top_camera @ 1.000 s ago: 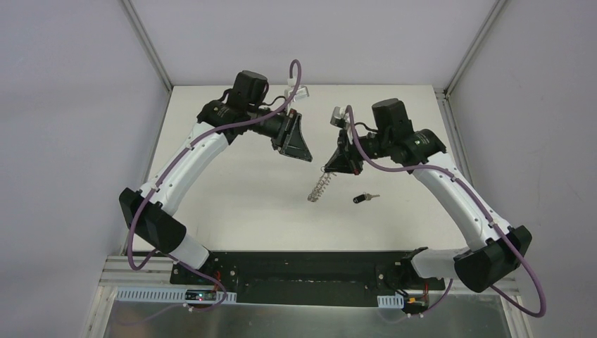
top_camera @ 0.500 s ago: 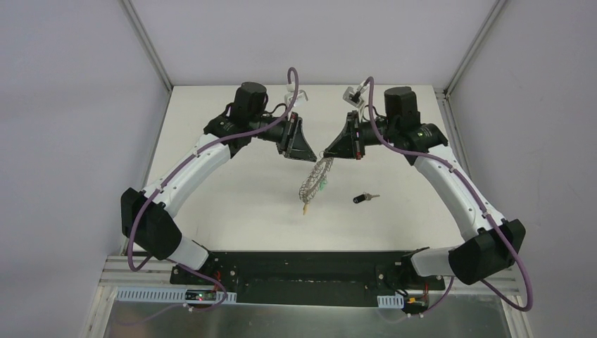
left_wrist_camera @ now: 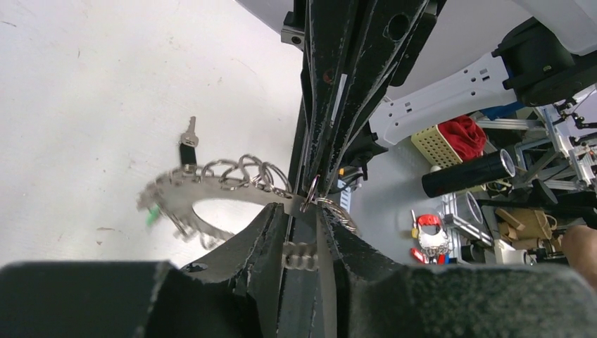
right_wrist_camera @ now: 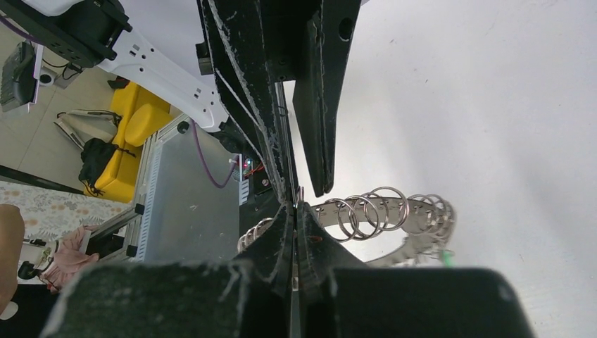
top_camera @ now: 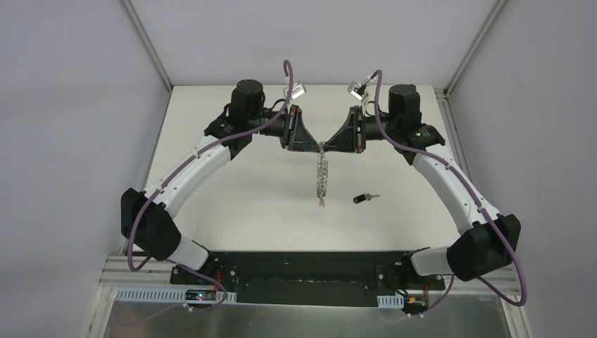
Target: Put the keys on the keyring
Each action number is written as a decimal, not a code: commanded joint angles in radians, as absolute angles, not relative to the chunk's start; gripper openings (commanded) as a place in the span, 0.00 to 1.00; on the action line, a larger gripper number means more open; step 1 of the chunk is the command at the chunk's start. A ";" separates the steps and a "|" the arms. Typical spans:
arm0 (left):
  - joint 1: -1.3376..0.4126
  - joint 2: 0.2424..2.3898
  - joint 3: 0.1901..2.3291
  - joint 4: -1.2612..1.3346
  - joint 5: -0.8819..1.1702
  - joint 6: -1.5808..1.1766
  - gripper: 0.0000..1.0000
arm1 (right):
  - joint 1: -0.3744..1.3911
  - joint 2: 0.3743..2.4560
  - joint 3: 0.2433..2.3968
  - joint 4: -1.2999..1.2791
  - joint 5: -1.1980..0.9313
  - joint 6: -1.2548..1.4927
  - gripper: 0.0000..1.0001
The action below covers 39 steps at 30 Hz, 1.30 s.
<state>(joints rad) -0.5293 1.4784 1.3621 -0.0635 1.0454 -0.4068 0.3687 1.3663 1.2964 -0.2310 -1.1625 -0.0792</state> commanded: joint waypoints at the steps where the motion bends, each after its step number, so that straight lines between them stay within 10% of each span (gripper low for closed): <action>1: -0.535 1.442 1.362 -0.003 1.078 -0.436 0.23 | 0.363 1.361 1.294 -0.127 -1.215 -0.054 0.00; 16: -0.557 1.455 1.387 -0.011 1.095 -0.445 0.00 | 0.358 1.356 1.259 -0.071 -1.228 0.083 0.00; 23: -0.584 1.528 1.654 -0.715 1.011 0.020 0.00 | 0.357 1.333 1.313 -0.313 -1.172 -0.190 0.39; 39: -0.629 1.550 1.717 -0.845 0.970 0.090 0.00 | 0.439 1.322 1.364 -0.478 -1.200 -0.333 0.43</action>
<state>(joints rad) -0.6224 1.5539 1.6867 -0.8589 0.9489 0.0719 0.4240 1.3624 1.3251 -0.4568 -1.1610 -0.2970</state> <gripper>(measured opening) 0.007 0.438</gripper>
